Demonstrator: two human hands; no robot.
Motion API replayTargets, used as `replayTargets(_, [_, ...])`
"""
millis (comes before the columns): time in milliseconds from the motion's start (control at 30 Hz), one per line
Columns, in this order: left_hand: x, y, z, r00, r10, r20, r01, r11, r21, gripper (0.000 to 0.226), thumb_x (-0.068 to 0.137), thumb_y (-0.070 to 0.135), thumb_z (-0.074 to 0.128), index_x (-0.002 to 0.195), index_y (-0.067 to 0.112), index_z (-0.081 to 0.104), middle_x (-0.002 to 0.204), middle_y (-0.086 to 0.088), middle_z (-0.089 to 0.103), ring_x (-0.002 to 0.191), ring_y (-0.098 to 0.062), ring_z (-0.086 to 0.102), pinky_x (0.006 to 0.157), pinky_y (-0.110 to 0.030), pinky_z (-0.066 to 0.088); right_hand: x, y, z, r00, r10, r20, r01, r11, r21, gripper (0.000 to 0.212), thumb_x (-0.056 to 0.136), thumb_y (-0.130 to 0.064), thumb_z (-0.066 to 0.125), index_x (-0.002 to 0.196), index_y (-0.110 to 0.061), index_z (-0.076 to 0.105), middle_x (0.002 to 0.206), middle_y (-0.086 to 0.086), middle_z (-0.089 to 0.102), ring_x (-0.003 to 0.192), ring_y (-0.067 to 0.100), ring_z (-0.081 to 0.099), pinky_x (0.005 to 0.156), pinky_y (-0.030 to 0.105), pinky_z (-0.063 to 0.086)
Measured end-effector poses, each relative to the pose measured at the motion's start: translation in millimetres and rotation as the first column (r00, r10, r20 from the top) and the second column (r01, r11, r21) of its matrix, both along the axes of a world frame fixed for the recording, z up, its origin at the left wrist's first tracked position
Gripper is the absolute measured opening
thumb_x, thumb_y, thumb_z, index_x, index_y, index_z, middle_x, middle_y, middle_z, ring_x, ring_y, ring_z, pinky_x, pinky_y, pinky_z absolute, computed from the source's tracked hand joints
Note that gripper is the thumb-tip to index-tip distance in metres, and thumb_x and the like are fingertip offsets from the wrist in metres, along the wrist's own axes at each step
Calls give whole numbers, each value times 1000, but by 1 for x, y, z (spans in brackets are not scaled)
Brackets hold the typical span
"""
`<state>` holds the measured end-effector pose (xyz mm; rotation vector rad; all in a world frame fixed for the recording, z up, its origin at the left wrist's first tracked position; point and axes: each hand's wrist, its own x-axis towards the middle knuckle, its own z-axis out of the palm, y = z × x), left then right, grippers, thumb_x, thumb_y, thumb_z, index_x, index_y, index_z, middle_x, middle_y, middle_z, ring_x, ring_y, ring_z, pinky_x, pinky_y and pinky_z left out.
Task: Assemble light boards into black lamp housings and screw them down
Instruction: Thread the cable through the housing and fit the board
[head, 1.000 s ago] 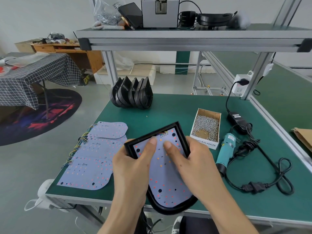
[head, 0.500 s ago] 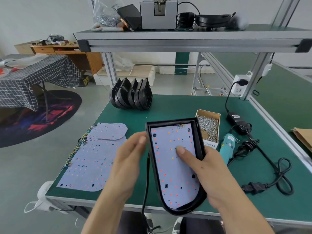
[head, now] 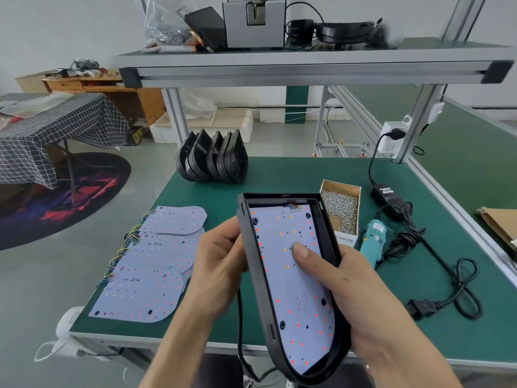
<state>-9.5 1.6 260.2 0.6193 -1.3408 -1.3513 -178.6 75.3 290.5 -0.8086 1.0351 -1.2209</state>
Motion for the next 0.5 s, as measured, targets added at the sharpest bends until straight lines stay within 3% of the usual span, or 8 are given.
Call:
replayTargets(67, [2, 2, 1, 999, -33, -25, 31, 998, -62, 35, 84, 54, 78, 100, 23, 80, 95, -4, 77, 82, -23, 68, 70, -41, 56, 0, 3, 2, 999, 15, 33, -15, 1000, 10, 30, 76, -35, 80, 99, -14, 82, 107, 15, 79, 88, 28, 79, 68, 31, 62])
replayTargets(167, [-1, 5, 8, 999, -23, -35, 17, 990, -141, 25, 86, 49, 76, 101, 29, 82, 97, 8, 80, 84, -7, 73, 71, -25, 60, -2, 6, 7, 998, 34, 58, -35, 999, 16, 31, 78, -34, 79, 101, -13, 82, 109, 15, 79, 90, 29, 79, 69, 33, 62])
replayTargets(300, [-7, 6, 14, 997, 73, -7, -73, 983, -166, 8, 79, 35, 83, 87, 33, 84, 84, 10, 80, 73, -5, 69, 64, -26, 59, -5, 9, 12, 997, 42, 62, -42, 999, 5, 32, 76, -38, 80, 99, -16, 82, 110, 15, 79, 89, 30, 79, 71, 37, 63])
replayTargets(400, [-10, 8, 13, 991, 135, 2, -132, 976, -175, 16, 80, 22, 74, 83, 35, 84, 81, 9, 79, 70, -7, 66, 62, -31, 57, -7, 11, 15, 997, 54, 49, -53, 999, -10, 35, 76, -41, 81, 101, -17, 81, 112, 14, 79, 94, 31, 79, 74, 38, 63])
replayTargets(500, [-13, 10, 10, 983, 185, 11, -180, 968, -174, 27, 81, 9, 75, 81, 34, 83, 79, 11, 78, 69, -2, 64, 60, -24, 55, -7, 11, 14, 997, 56, 53, -56, 998, -2, 33, 76, -40, 81, 100, -18, 81, 111, 14, 79, 90, 30, 79, 73, 38, 63])
